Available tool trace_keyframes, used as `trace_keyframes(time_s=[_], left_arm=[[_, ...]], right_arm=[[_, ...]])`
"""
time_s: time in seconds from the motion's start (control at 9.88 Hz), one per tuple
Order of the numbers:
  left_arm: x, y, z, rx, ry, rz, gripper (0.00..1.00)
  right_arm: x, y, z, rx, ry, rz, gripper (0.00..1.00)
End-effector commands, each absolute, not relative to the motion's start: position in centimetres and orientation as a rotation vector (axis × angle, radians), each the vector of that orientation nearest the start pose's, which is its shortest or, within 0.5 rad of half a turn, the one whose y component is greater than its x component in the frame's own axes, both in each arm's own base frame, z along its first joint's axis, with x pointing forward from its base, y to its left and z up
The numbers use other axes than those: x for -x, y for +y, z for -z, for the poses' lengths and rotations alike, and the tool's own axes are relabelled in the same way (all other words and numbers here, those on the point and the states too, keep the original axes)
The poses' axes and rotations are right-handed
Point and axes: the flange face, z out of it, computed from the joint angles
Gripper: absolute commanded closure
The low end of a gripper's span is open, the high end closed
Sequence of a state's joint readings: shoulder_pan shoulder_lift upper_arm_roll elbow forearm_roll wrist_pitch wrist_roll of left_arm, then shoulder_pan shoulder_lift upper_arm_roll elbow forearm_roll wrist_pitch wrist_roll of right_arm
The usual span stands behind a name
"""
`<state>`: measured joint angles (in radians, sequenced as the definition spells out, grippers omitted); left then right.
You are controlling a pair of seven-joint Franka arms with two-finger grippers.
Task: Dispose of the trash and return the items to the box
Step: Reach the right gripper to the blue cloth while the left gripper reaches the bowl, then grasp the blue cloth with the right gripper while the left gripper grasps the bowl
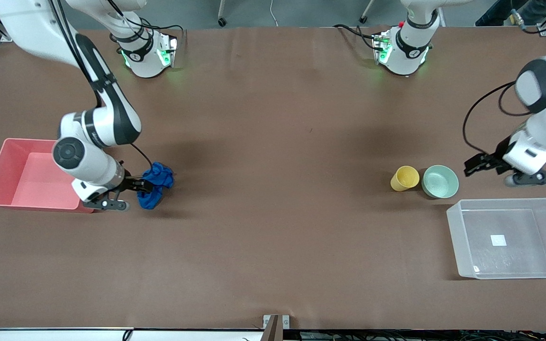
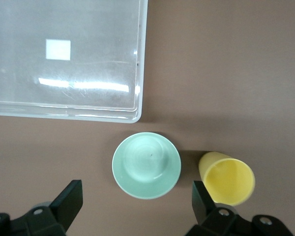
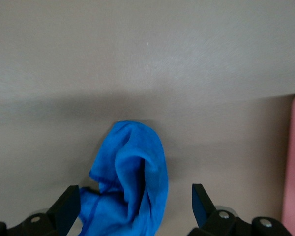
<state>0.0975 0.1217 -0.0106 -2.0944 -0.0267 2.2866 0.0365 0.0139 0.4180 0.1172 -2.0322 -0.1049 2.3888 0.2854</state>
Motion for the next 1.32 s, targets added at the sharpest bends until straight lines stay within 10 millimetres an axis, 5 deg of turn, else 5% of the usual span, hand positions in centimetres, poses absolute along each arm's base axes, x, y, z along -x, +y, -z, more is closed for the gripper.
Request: trace_keyframes(time_s=[0.0,0.1,0.2,0.51,0.71,0.91,1.11,1.22], left_arm=[[-57.0,5.5,-29.7,3.152,-0.098,0.04,0.02],[-57.1,6.8,-27.5,3.149,-0.129,0.035,0.02],[-57.2,7.6,-25.6,3.146,-0.143,0.04,0.02],[-56.6,8.1,-21.8,3.15,-0.156,-0.015,0.02],[-55.6,8.7,-19.6,3.153,-0.155,-0.067,0.05],[-54.4,8.6,-18.5,3.158,-0.111,-0.115,0.19],[-53.9,8.4,-18.0,3.16,-0.106,-0.137,0.83],[-53.8,8.4,-18.1,3.16,-0.101,-0.137,0.96]], right_arm=[[-58.1,7.5,-21.3,3.167,0.151,-0.024,0.0],[-57.5,7.5,-19.7,3.155,0.148,0.002,0.07],[-57.4,7.5,-19.5,3.151,0.15,0.018,0.25],[-56.2,7.4,-18.3,3.143,0.176,0.024,0.97],[-56.3,7.5,-18.5,3.147,0.189,0.006,0.99],[-57.8,7.8,-22.3,3.17,0.213,-0.062,0.99],[-60.0,8.0,-29.9,3.205,0.215,-0.185,0.99],[-61.0,7.2,-34.3,3.216,0.189,-0.208,0.99]])
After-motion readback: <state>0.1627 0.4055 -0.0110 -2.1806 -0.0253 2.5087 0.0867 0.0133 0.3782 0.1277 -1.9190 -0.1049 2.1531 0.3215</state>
